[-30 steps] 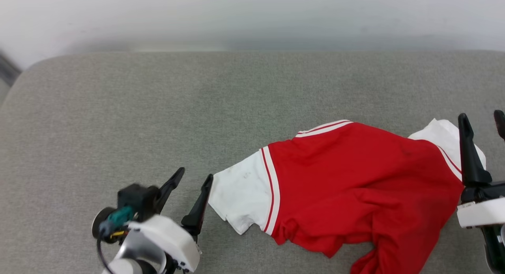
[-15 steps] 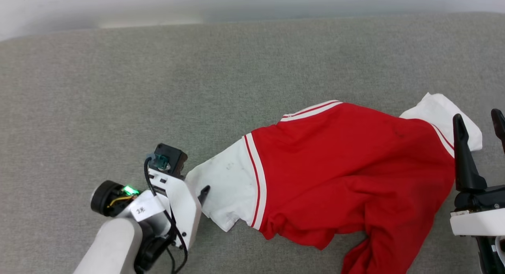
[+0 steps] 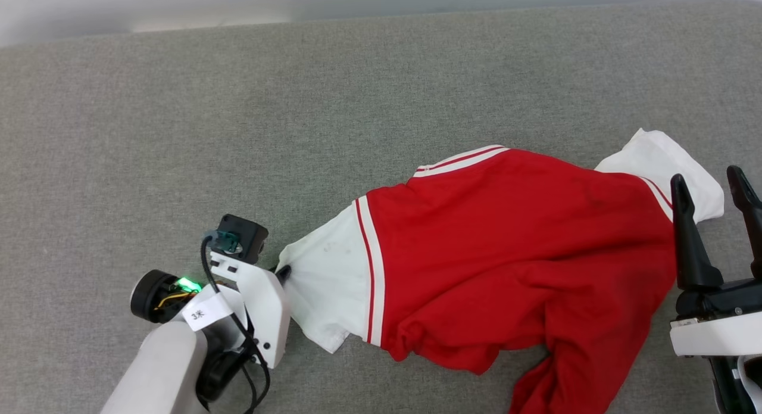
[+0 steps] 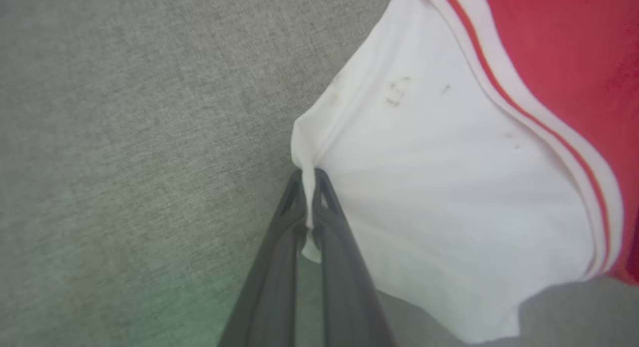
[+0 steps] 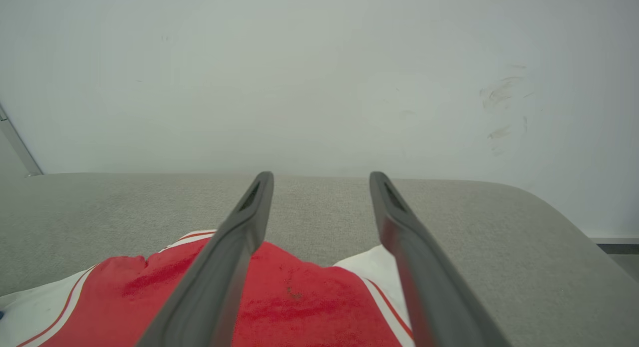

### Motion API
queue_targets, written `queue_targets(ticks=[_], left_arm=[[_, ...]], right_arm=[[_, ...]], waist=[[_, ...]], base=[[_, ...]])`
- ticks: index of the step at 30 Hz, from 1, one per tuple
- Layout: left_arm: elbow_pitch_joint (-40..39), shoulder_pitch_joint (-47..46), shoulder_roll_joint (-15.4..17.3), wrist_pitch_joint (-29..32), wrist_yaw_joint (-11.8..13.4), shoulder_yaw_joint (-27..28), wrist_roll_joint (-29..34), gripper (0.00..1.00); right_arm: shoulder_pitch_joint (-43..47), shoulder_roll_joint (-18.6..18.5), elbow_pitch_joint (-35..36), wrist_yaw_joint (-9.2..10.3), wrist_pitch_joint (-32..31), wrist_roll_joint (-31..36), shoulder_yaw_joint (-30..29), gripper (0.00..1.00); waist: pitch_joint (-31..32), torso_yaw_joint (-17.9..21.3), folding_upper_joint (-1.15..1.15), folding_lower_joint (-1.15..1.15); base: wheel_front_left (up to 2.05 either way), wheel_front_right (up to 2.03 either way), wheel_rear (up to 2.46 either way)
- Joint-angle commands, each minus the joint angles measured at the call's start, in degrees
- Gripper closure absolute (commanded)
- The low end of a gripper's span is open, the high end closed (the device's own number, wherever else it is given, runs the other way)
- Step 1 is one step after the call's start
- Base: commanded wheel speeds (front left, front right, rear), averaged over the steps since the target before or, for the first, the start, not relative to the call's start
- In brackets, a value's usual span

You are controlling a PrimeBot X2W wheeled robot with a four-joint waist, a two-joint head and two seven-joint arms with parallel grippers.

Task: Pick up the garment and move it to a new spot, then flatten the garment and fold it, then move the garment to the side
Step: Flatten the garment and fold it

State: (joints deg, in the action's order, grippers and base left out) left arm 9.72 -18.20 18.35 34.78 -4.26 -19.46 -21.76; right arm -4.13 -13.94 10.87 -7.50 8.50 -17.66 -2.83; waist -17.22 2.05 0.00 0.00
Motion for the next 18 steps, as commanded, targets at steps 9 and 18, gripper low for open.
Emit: queue_targets(ticks=[9,18], left_arm=[[2.65,-2.36,3.7,-6.95,2.18,5.66,-0.44,1.0],[4.01,0.36,5.5,-11.8,0.9,8.0,-2.32,0.2]], right_arm=[[-0.14,0.23,-1.65,0.02,-1.59,-0.2,-0.01,0.0],[0.1,0.9,-4.2,0.02,-3.42,-0.29,1.28,0.0]], waist=[[1.66,-1.18,0.0,0.0],[2.94,-1.5,0.0,0.0]], base=[[0.0,0.0,0.0],[0.0,0.0,0.0]])
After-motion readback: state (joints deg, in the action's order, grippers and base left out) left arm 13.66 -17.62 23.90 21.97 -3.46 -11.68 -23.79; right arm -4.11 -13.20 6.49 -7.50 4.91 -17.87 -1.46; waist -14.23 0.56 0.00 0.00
